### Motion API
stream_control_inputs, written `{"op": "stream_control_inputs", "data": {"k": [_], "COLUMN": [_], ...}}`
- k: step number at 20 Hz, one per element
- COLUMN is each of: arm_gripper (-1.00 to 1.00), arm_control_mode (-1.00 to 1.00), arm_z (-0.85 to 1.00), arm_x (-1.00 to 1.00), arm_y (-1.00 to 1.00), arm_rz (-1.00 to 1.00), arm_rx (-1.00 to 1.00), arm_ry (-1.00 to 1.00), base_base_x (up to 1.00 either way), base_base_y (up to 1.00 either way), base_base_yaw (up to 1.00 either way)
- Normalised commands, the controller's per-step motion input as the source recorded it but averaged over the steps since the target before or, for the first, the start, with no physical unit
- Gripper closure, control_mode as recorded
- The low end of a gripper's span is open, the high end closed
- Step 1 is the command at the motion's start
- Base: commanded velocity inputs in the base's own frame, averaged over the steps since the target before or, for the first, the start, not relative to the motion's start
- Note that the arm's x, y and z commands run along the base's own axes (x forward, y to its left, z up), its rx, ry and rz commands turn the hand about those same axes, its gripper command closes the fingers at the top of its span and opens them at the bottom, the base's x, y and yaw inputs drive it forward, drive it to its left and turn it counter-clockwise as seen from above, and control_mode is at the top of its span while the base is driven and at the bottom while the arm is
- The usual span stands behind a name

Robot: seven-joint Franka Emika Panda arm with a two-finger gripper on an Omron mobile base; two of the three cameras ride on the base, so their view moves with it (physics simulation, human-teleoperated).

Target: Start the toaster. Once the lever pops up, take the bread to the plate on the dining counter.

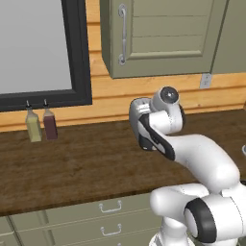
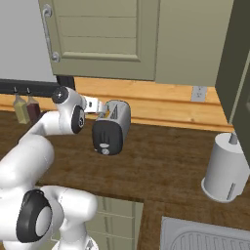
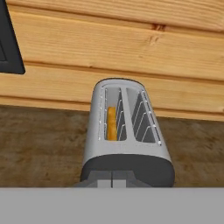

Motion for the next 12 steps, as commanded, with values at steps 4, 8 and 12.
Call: {"op": "stream_control_inputs", "data": {"k": [4,8,12], "arm_gripper": [1.0,1.0,1.0], "arm_control_mode": [-1.0,-1.0,-1.0], "arm_z": [0.0,0.0,-0.01], "arm_x": [0.39,0.26,0.12], "arm_y": [-0.02,-0.04,-0.01], "arm_rz": [0.0,0.02,0.02], "arm_rx": [0.0,0.0,0.0], "arm_ry": [0.03,0.0,0.0], "base_base_x": [0.0,0.0,0.0], "base_base_y": [0.0,0.0,0.0], "base_base_yaw": [0.0,0.0,0.0]}}
